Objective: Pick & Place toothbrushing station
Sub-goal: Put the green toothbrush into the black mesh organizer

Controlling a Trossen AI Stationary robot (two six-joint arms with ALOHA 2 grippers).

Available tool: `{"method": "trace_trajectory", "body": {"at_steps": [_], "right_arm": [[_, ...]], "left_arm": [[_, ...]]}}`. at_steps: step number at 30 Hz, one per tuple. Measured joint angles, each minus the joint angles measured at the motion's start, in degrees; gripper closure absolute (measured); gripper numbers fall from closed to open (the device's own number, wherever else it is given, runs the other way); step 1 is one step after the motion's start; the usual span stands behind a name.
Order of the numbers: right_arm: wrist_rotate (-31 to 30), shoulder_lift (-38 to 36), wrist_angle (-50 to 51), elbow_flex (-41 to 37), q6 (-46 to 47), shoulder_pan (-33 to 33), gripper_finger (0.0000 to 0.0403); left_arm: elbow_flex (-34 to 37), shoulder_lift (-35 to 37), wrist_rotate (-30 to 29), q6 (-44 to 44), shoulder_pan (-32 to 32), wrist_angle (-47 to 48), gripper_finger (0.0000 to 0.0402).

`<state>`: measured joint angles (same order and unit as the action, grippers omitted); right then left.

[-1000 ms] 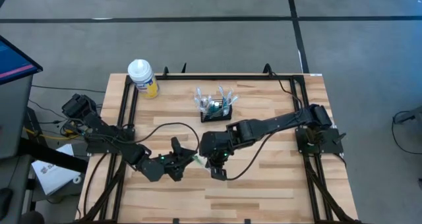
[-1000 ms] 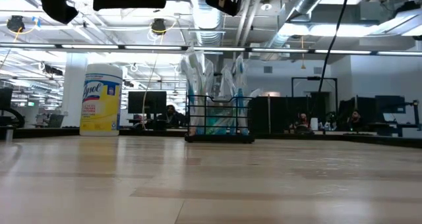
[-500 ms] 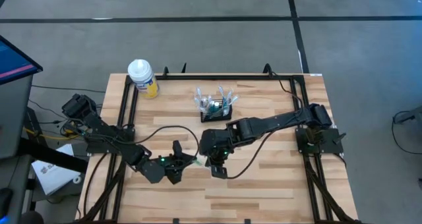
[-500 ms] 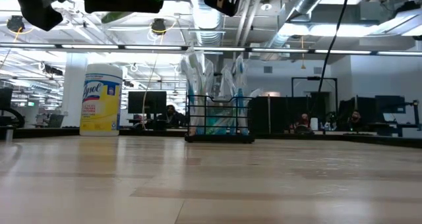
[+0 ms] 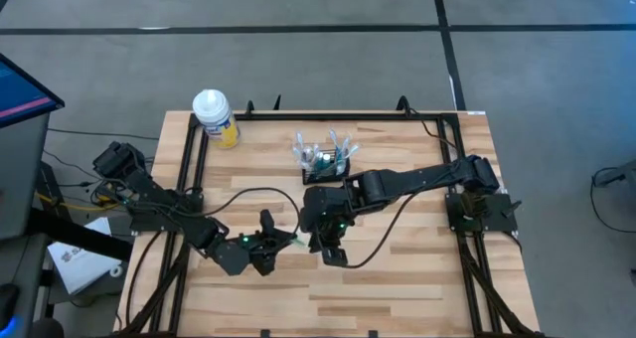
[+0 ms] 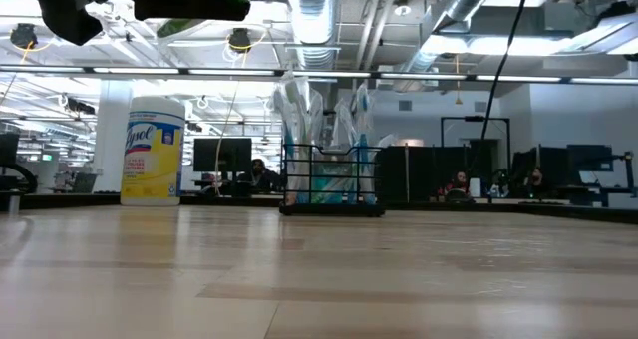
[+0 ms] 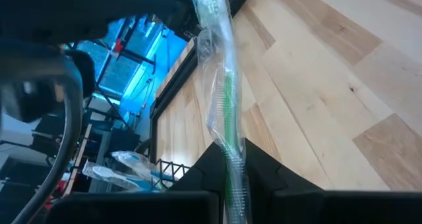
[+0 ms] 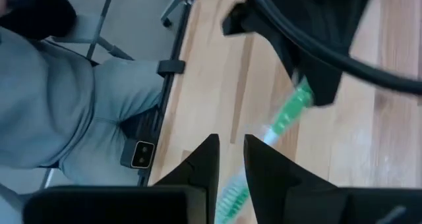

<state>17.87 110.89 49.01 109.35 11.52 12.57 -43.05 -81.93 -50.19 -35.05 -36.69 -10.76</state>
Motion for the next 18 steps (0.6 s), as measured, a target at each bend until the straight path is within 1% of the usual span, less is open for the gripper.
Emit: {"method": "trace_trajectory", "body": {"at_steps": [5, 10, 12, 14, 16, 18], "right_arm": [[-1.05, 0.00, 2.55, 1.89, -2.74, -0.34, 0.0340], [-10.18, -1.46, 7.74, 2.19, -3.87, -0.66, 0.0340], [-12.66, -2.58, 10.31, 1.89, -4.02, -0.28, 0.0340], [-14.10, -3.38, 9.33, 2.17, -4.05, 0.06, 0.0340], [-17.38, -5.06, 12.59, 1.96, -3.95, 1.03, 0.0340], [-20.56, -5.94, 11.87, 2.16, -3.81, 1.82, 0.0340]], "left_arm": [[0.00, 0.00, 0.07, 0.64, 0.00, 0.09, 0.0387], [0.02, 0.00, 0.17, 1.07, -0.02, 0.13, 0.0387], [0.02, 0.00, 0.21, 1.39, -0.02, 0.13, 0.0387], [0.02, 0.00, 0.24, 1.95, -0.02, 0.25, 0.0387], [0.04, 0.00, 0.24, 2.17, -0.02, 0.35, 0.0387], [0.04, 0.00, 0.28, 2.74, -0.02, 0.51, 0.0387]]}}
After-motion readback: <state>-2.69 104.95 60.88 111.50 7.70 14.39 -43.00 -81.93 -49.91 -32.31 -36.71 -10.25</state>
